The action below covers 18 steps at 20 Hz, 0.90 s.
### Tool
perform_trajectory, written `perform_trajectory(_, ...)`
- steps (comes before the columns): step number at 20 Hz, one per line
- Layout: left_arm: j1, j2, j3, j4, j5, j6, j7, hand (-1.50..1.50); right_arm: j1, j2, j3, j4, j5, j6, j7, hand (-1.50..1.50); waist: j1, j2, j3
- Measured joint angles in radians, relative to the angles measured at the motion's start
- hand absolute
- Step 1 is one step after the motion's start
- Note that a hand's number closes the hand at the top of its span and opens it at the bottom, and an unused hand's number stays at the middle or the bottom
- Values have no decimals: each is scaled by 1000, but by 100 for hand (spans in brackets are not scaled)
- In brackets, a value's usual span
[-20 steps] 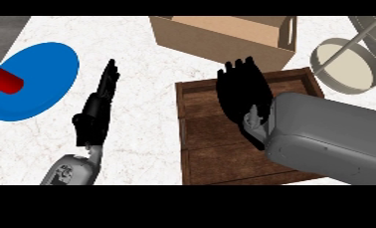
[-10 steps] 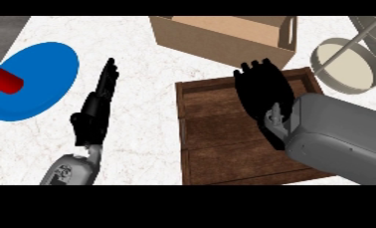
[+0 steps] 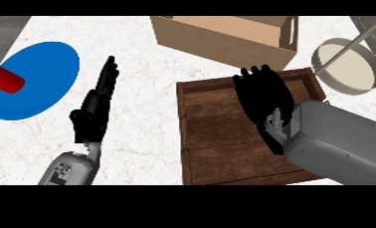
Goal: Pick the tomato from the tray and place it in the tiered basket
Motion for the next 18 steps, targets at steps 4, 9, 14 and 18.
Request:
perform_trajectory(4,9,2,10,-16,1,-11,0,0,26,32,-20,47,33,10,-10,-150,5,1,0)
perform_trajectory(9,26,-2,10,-31,-12,-16,0,0,64,72,-40,106,101,20,-34,-150,8,2,0)
perform_trajectory(14,30,-17,11,-28,-26,-20,-7,0,102,92,-63,142,176,40,-63,-150,7,2,0)
perform_trajectory(18,26,-29,16,-26,-34,-23,-3,0,140,124,-90,167,238,47,-77,-150,7,3,0)
